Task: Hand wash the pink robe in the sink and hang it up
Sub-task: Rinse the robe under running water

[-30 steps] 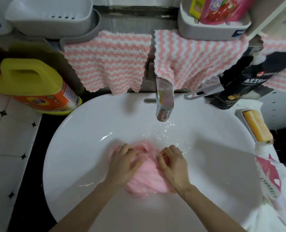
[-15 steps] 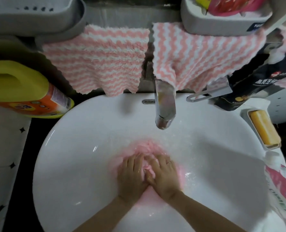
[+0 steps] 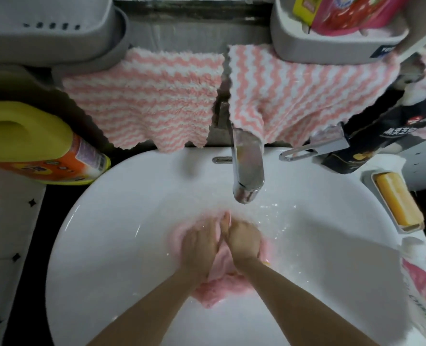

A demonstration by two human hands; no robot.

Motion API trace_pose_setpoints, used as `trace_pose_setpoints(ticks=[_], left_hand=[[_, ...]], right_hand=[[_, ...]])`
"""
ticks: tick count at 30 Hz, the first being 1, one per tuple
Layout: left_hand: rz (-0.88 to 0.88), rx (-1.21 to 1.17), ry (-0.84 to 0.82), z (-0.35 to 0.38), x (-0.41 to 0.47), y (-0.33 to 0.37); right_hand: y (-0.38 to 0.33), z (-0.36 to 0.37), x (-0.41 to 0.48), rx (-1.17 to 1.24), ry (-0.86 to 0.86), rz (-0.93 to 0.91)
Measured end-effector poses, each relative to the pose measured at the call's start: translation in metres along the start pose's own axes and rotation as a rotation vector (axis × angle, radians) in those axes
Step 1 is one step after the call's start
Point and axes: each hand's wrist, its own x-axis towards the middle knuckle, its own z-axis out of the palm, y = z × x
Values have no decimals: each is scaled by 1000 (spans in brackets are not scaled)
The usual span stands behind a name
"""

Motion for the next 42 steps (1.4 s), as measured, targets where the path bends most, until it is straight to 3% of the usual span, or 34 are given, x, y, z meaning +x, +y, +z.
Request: trace_pose_setpoints(ticks=[3, 6, 8, 10, 12, 14, 17, 20, 22, 24, 25, 27, 29, 32, 38, 42], left_hand=[[41, -71, 5, -22, -10, -4], [44, 4, 312, -37, -28, -18], [-115, 1, 417, -40, -37, -28], [-405, -268, 268, -37, -38, -29], [-704, -735, -4, -31, -28, -22], [-843, -1101, -154, -36, -17, -12], [-752, -1588, -202, -53, -10, 0], [-547, -1770, -206, -73, -20, 11], [-477, -1477, -153, -72, -29, 21], [-323, -883, -100, -62, -42, 18], [-224, -541, -34, -53, -49, 15], [-62, -144, 135, -29, -63, 5], [-10, -45, 182, -6, -71, -1], [22, -21, 207, 14, -71, 3], [31, 10, 412, 34, -56, 6], [40, 30, 466, 41, -43, 2]], right_hand=[[11, -16, -7, 178, -53, 32], [26, -34, -18, 99, 91, -61], [30, -38, -11, 97, 129, -2], [27, -39, 2, 305, -71, 129], [20, -36, 10, 517, -289, 135], [14, -36, 11, 641, -410, 135], [11, -56, 4, 828, -455, 176], [4, -76, -14, 995, -330, 150], [2, -76, -34, 1004, -235, 119], [5, -67, -55, 840, -192, 36], [10, -62, -65, 637, -151, -44], [25, -46, -78, 172, -2, -252], [39, -26, -84, 4, 12, -331], [50, -3, -84, 12, -69, -252], [48, 15, -71, 21, 235, -276], [46, 19, -56, 11, 286, -285]])
